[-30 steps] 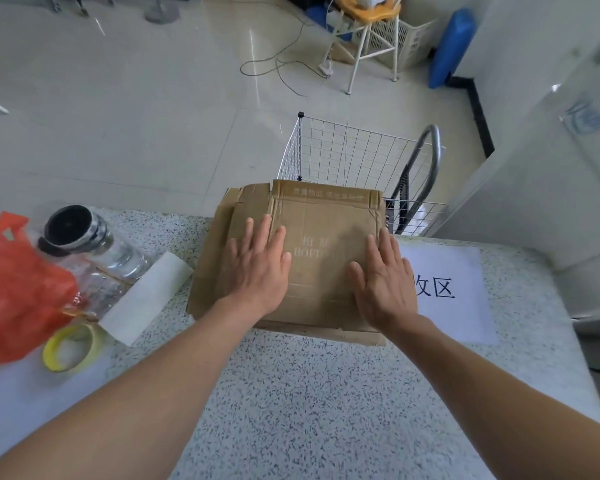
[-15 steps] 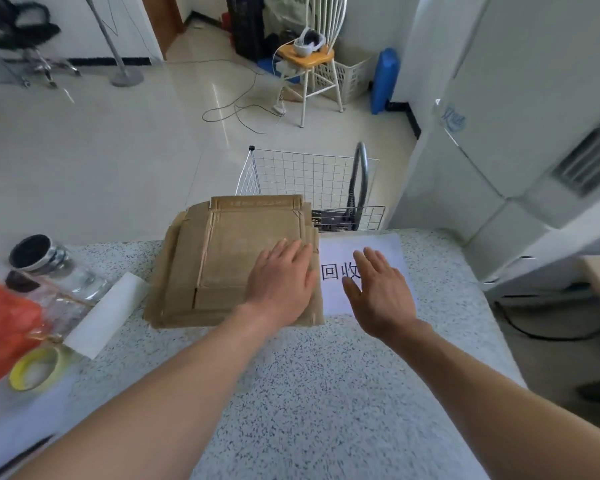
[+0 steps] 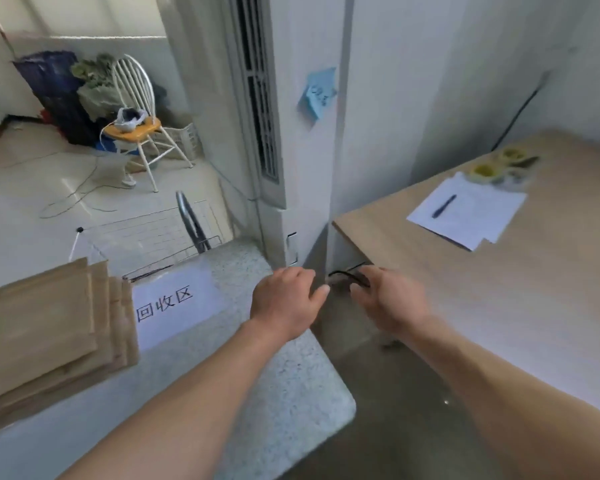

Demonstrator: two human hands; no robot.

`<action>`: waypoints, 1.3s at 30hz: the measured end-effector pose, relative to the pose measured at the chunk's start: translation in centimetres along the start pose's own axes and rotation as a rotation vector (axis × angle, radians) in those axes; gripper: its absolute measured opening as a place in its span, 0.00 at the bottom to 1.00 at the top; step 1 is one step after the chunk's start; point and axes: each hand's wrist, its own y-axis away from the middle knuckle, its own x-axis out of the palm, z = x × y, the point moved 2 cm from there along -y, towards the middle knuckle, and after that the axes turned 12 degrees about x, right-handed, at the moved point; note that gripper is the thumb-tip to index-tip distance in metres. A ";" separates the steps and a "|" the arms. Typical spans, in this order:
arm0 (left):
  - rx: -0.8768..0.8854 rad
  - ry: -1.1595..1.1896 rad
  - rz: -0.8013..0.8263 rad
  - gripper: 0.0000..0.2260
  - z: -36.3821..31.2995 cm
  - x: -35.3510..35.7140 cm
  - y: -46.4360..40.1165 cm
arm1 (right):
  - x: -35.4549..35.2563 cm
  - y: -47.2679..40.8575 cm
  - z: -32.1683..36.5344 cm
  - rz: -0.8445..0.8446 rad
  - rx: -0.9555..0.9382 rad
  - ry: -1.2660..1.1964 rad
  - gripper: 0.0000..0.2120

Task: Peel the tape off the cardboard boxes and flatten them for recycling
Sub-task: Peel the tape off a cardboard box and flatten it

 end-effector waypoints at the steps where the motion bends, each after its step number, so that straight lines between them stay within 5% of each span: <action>1: 0.032 0.013 -0.002 0.25 -2.7 0.1 -1.4 | -1.3 0.2 -2.8 -0.016 0.046 -0.011 0.15; 15: 0.607 0.023 0.066 0.22 -31.0 4.7 -16.6 | -12.1 5.1 -31.4 -0.183 0.650 0.095 0.20; 29: 1.048 0.035 0.164 0.22 -49.9 9.6 -25.9 | -17.3 10.0 -46.9 -0.313 1.124 0.119 0.20; 39: 1.172 -0.015 0.217 0.22 -64.3 13.7 -29.1 | -18.5 12.7 -60.7 -0.328 1.262 0.039 0.20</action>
